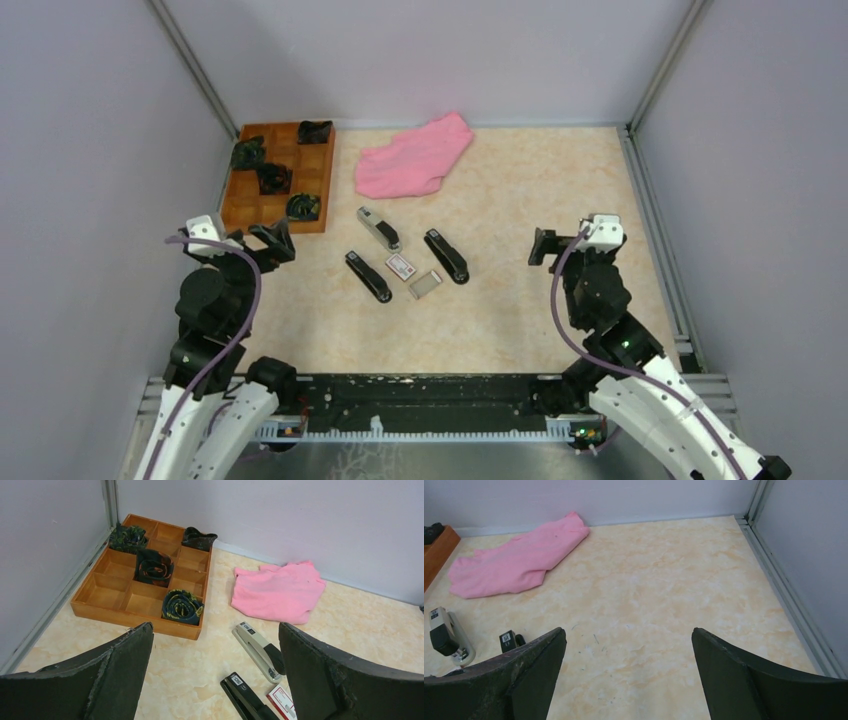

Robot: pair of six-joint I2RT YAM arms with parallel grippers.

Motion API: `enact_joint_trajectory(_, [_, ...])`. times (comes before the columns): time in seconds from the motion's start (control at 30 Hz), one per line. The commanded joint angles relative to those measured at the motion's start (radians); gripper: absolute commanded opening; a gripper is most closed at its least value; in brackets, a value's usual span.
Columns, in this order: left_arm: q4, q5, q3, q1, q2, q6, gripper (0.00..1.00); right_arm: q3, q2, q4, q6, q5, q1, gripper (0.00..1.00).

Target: Load the staples into the stapler

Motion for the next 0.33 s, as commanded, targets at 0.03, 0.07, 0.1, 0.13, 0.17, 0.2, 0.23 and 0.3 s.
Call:
enact_joint_trajectory(0.03, [0.036,-0.019,-0.002,0.009,0.0,0.018,1.0,0.007,-0.005,0.065,-0.02,0.034,-0.007,0.96])
enact_joint_trajectory(0.07, [0.034,-0.019,-0.002,0.009,0.0,0.019,1.0,0.007,-0.004,0.063,-0.021,0.032,-0.006,0.96])
enact_joint_trajectory(0.1, [0.033,-0.017,0.0,0.009,0.0,0.02,1.0,0.005,-0.003,0.064,-0.02,0.032,-0.006,0.96])
enact_joint_trajectory(0.13, [0.032,-0.017,0.0,0.009,0.001,0.02,1.0,0.004,-0.003,0.064,-0.02,0.031,-0.006,0.96])
enact_joint_trajectory(0.17, [0.032,-0.016,-0.001,0.01,0.001,0.02,1.0,0.003,-0.002,0.064,-0.02,0.031,-0.006,0.96])
enact_joint_trajectory(0.2, [0.032,-0.015,-0.001,0.01,0.001,0.021,1.0,0.004,0.0,0.065,-0.02,0.032,-0.006,0.96])
enact_joint_trajectory(0.23, [0.032,-0.01,-0.002,0.01,0.004,0.022,1.0,0.003,-0.002,0.066,-0.02,0.03,-0.006,0.96])
enact_joint_trajectory(0.3, [0.029,-0.004,-0.001,0.011,0.008,0.02,1.0,0.001,-0.003,0.071,-0.02,0.027,-0.006,0.96])
